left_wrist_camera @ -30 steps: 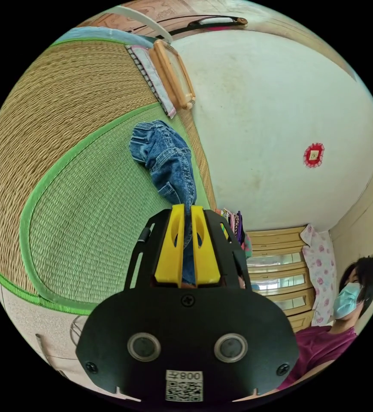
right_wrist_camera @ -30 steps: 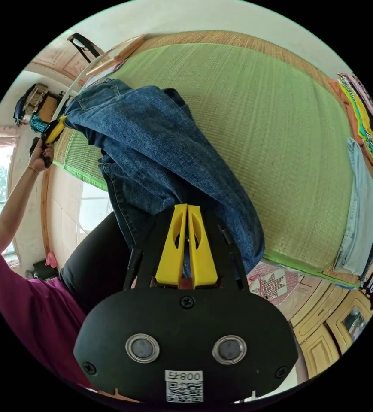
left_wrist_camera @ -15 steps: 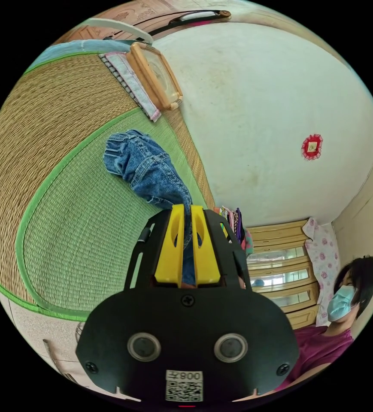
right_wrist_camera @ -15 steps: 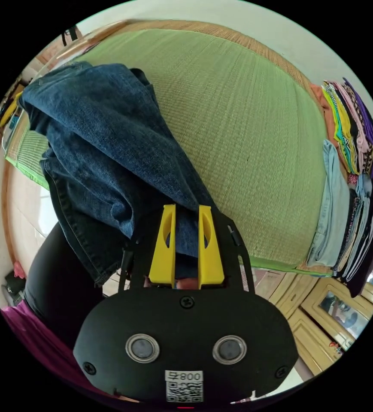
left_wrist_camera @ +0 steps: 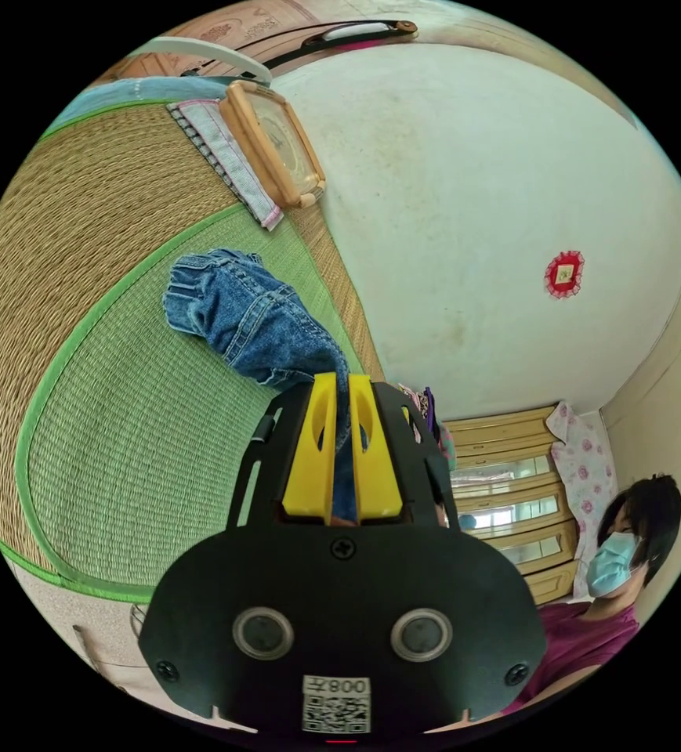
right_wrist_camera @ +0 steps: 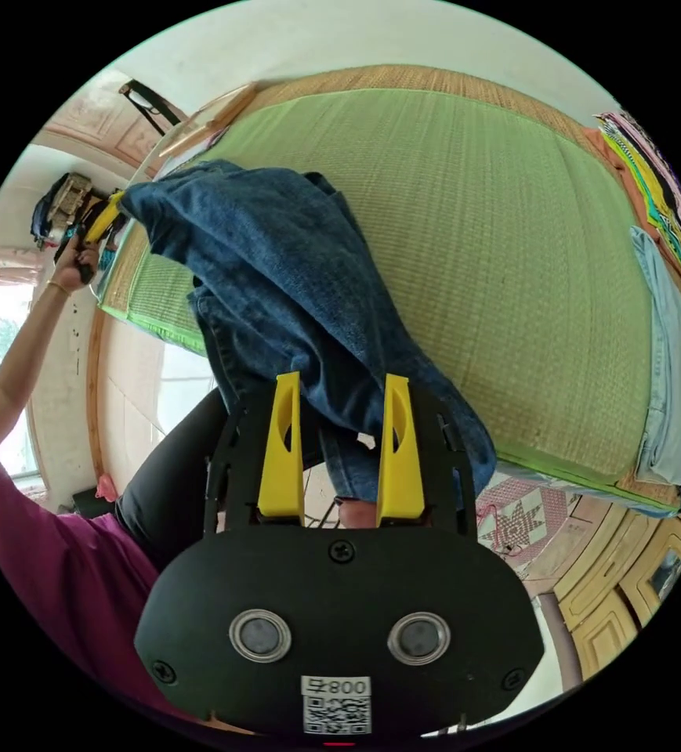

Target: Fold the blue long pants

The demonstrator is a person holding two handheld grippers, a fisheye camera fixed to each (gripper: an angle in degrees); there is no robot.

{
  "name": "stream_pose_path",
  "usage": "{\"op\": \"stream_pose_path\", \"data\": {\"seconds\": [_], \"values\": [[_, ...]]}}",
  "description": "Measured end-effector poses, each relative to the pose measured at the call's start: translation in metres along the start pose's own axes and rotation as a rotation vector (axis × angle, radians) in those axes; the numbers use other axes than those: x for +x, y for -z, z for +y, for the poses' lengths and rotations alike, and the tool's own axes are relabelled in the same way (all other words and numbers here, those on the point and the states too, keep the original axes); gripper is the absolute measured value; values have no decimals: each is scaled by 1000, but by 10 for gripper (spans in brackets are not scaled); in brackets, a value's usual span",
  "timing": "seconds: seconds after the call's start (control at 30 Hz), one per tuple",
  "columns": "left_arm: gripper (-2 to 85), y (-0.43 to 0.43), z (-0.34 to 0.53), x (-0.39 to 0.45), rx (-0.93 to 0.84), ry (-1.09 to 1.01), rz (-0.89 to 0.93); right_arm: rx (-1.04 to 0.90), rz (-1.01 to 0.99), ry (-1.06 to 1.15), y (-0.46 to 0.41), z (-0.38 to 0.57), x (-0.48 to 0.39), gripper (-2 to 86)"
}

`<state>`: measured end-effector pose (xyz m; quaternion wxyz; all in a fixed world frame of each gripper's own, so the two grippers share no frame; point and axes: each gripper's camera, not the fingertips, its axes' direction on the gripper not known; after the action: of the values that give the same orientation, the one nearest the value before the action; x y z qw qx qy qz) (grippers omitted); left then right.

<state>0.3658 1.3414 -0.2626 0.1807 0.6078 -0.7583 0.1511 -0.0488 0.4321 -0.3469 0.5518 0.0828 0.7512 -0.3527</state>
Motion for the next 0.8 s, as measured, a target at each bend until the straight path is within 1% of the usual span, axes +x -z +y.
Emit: {"op": "stream_pose_path", "data": {"seconds": [0.17,0.23,0.3,0.4,0.47,0.6,0.7,0.8], "values": [[27,0,-1,1,9,18,-3,-18,91,45,-27,16,-43,176],[27,0,-4,3,3,13,-9,-15,148,53,-37,18,-54,165],[27,-1,-7,3,6,17,-3,-9,274,49,-45,21,-66,140],[27,-1,-11,5,18,27,7,-22,337,65,-53,22,-74,130],[27,0,-16,8,18,34,4,-31,327,56,-52,24,-71,115],[27,3,-27,18,3,30,-14,-26,258,18,-39,34,-44,56],[27,4,-37,27,-12,24,-18,-35,218,-6,-28,44,-29,48],[27,5,-47,38,-8,25,8,-4,251,7,6,51,-28,43]]}}
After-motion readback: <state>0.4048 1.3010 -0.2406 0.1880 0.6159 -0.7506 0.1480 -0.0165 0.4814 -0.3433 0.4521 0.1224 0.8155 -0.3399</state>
